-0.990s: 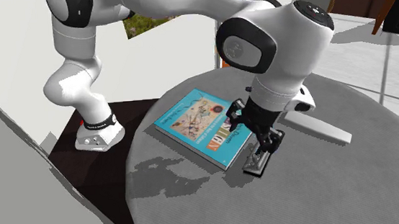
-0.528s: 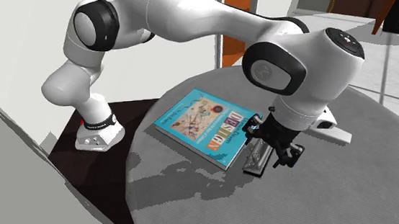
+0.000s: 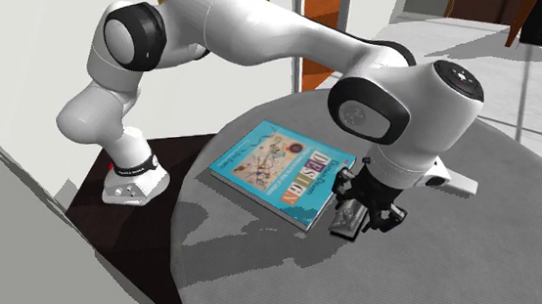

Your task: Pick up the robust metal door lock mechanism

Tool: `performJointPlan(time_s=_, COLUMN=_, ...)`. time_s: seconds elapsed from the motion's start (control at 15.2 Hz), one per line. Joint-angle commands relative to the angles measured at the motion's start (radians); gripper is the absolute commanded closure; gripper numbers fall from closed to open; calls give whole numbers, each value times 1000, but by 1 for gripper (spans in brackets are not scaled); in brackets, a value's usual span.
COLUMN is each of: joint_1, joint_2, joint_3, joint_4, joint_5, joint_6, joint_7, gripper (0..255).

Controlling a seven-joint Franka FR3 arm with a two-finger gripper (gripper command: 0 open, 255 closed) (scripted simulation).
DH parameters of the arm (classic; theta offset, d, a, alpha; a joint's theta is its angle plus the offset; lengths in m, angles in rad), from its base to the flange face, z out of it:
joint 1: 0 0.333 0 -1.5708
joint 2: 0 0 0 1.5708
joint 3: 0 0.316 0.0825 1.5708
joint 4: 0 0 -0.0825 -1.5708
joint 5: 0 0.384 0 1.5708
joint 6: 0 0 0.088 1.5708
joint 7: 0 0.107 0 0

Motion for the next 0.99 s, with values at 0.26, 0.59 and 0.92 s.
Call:
performJointPlan(time_s=0.26, joint_1=0, joint_2=2, joint_3=0, joint_4=-2, joint_5=0, joint_6=1, joint_7=1, gripper=255)
performJointPlan(time_s=0.59, joint_1=-2, joint_2=-6, joint_3=-2, joint_4=14, joint_5=-3, joint_6=-21, joint_7=1, gripper=255)
performJointPlan(time_s=0.92, joint_1=-9, joint_2=-13, joint_3=-4, joint_4=71, joint_5=-6, joint_6=-84, joint_7=5, gripper=255)
